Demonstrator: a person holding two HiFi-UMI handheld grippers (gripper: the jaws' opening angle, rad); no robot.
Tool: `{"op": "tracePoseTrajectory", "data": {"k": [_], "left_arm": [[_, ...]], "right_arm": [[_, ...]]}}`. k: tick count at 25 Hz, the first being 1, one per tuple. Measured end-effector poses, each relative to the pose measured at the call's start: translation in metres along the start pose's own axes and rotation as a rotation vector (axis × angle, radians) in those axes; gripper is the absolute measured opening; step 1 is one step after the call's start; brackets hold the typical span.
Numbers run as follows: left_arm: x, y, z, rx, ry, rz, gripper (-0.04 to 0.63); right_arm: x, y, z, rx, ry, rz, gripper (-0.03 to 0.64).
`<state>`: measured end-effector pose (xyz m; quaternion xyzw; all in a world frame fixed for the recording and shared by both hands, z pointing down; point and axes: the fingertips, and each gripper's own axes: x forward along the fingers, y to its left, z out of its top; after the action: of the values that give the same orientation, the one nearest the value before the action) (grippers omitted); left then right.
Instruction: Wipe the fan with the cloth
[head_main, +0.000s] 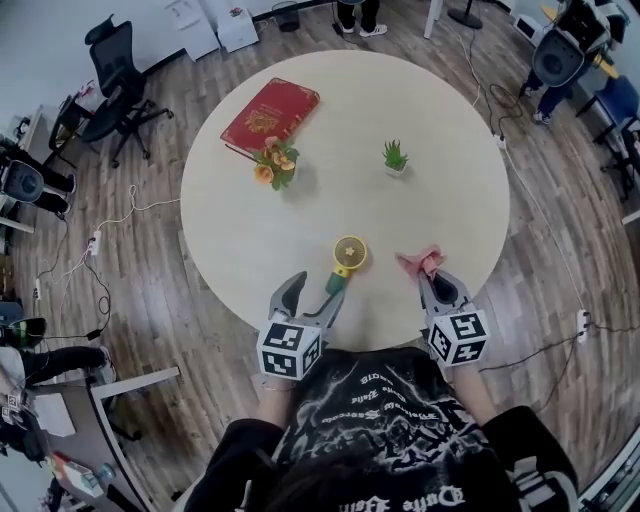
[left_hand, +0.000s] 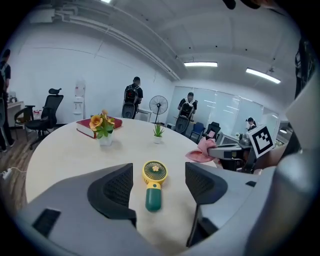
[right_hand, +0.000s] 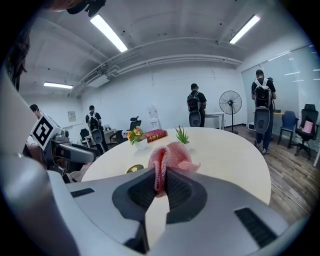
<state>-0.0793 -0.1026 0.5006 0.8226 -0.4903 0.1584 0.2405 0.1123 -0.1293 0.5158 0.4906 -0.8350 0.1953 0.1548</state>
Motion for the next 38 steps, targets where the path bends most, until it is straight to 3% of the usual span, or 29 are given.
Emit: {"op": "tracePoseTrajectory", "data": {"k": [5, 12, 13, 18, 27, 38], "left_arm": [[0.001, -0.001, 0.009, 0.004, -0.041, 0.002, 0.329], [-0.007, 0.005, 0.015, 0.014, -0.095, 0.032, 0.038], [-0.008, 0.006, 0.016, 0.008, -0.103, 0.029, 0.029], [-0.009, 0.007, 0.018, -0.005, -0.092, 0.018, 0.021], [-0.007, 0.008, 0.017, 0.057, -0.097, 0.058, 0.021], [-0.005, 0.014, 0.014, 0.044, -0.094, 0.068, 0.020]], "right_arm": [[0.001, 0.000, 0.002, 0.013, -0.014, -0.013, 0.031], [0.001, 0.004, 0.010, -0.014, -0.033, -0.047, 0.029], [0.002, 0.005, 0.011, -0.024, -0.033, -0.049, 0.029], [0.006, 0.015, 0.017, -0.088, -0.031, -0.047, 0.026], [0.014, 0.024, 0.015, -0.154, 0.000, -0.035, 0.025], [0.018, 0.021, 0.016, -0.128, 0.004, -0.030, 0.025]]}}
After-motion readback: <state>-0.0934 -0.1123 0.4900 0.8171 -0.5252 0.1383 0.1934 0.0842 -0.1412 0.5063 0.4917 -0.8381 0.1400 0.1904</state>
